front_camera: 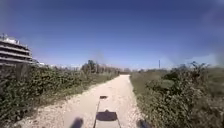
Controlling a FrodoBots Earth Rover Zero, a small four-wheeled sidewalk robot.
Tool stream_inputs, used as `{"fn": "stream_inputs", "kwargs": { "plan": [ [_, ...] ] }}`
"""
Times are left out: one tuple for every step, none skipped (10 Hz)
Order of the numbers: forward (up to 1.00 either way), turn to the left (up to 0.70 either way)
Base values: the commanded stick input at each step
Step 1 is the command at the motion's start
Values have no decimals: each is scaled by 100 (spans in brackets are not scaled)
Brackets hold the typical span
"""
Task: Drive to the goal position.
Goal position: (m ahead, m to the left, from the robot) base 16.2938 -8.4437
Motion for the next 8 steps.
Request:
{"fn": "stream_inputs", "kwargs": {
  "plan": [
    [50,0],
    [50,0],
    [50,0],
    [50,0],
    [50,0],
    [50,0],
    [50,0],
    [50,0]
  ]
}}
